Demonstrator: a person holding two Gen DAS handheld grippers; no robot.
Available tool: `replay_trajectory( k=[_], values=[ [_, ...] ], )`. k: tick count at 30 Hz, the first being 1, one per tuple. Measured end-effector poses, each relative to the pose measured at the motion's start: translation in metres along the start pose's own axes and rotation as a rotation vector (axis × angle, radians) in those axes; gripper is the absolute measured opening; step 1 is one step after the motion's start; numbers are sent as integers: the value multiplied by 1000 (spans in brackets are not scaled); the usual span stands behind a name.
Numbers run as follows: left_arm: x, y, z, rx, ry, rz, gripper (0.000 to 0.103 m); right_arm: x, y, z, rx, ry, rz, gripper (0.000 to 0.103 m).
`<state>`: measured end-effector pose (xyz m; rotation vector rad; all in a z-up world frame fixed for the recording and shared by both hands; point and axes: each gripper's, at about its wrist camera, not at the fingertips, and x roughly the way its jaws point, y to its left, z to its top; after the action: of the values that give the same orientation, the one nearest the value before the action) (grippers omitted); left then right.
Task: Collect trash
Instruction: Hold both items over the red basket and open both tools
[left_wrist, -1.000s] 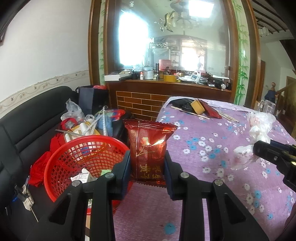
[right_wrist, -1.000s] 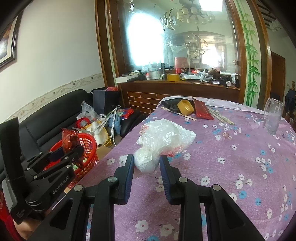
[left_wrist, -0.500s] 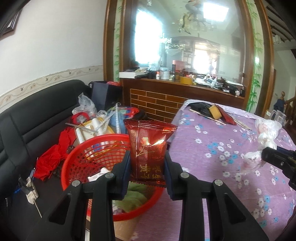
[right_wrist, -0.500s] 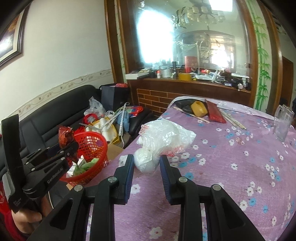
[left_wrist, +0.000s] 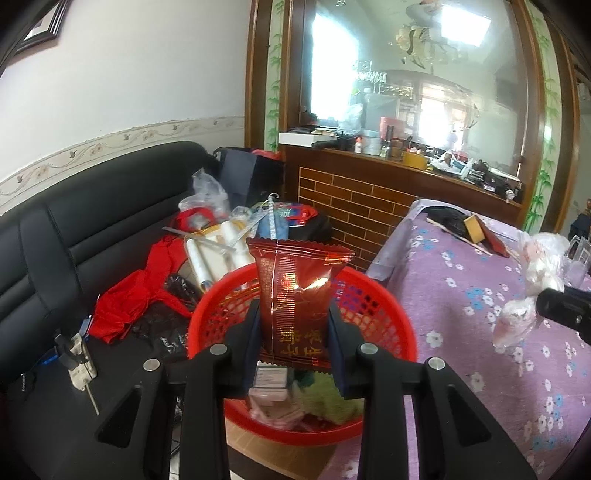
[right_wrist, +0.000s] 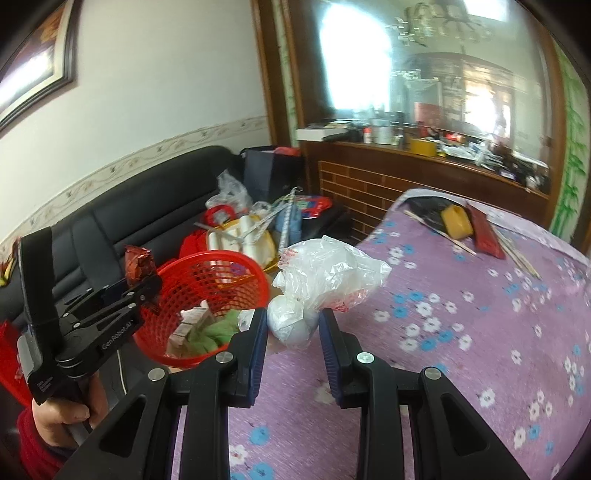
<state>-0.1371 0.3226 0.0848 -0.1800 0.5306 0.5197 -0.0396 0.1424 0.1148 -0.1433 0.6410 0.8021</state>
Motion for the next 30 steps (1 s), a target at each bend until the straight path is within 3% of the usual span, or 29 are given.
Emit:
replay_trajectory(
  k=[13,30],
  values=[
    [7,9,-3,14,22,1,31,55,44,29,-89,87,125,31],
    [26,24,-6,-7,70,-21,31,126,70,35,-210,265,154,32]
  ],
)
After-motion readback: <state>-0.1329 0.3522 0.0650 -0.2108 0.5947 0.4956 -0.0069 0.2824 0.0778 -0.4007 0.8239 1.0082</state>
